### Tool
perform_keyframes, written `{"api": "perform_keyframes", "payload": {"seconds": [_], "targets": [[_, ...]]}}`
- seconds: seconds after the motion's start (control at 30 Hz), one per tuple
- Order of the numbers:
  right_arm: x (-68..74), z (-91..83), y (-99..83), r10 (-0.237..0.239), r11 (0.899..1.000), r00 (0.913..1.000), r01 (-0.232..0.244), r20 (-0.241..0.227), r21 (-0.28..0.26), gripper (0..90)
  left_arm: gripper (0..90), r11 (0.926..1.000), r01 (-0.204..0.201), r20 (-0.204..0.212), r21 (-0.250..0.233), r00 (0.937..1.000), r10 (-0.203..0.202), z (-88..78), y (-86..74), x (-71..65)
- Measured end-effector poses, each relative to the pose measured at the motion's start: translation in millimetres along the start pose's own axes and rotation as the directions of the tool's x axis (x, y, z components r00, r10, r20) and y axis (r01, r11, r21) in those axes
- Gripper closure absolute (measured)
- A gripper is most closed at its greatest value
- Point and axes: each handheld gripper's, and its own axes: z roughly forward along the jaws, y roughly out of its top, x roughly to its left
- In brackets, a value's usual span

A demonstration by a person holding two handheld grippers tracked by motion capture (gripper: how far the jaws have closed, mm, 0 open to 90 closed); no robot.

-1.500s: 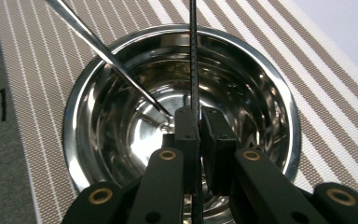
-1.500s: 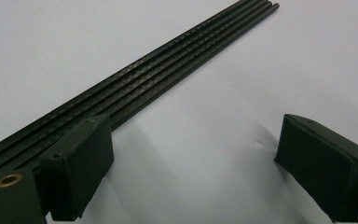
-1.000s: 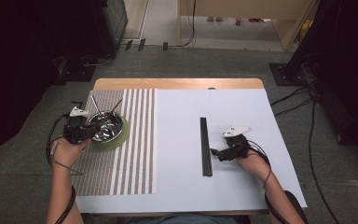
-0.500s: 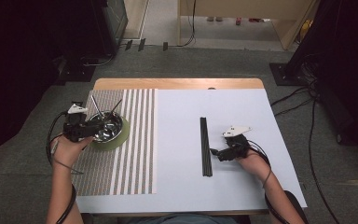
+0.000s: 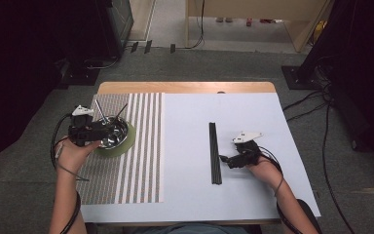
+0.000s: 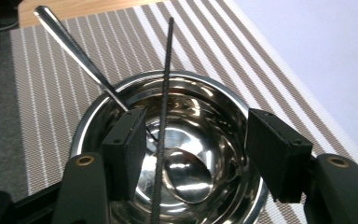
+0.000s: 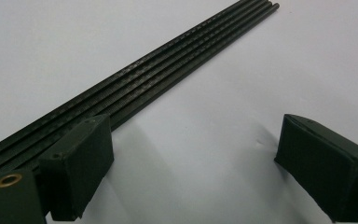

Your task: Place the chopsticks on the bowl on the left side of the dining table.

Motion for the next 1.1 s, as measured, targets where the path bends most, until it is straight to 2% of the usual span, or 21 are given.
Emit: {"api": "perform_keyframes", "payload": {"seconds": [0.1,0.27,0.8,1.1], "targets": [[0.0,0.0,0.0,0.0,1.0,1.0,0.0,0.0,0.0,10.4,37.2,0.9999,-0.013,-0.012,0.0,0.9998,0.013,1.7,1.8,-4.9],[0.0,0.0,0.0,-0.001,1.0,1.0,0.001,0.0,0.0,10.4,36.6,0.9996,-0.03,0.014,0.004,0.9995,0.029,4.8,5.6,-14.3],[0.0,0.0,0.0,0.0,1.0,1.0,0.0,0.0,0.0,10.4,35.1,0.9994,-0.033,0.049,-0.006,0.9982,0.033,8.4,13.1,-32.9],[0.0,0.0,0.0,0.0,1.0,1.0,0.0,0.0,0.0,10.4,34.3,0.9988,-0.049,0.07,0.008,0.9964,0.049,15.9,14.6,-46.3]]}}
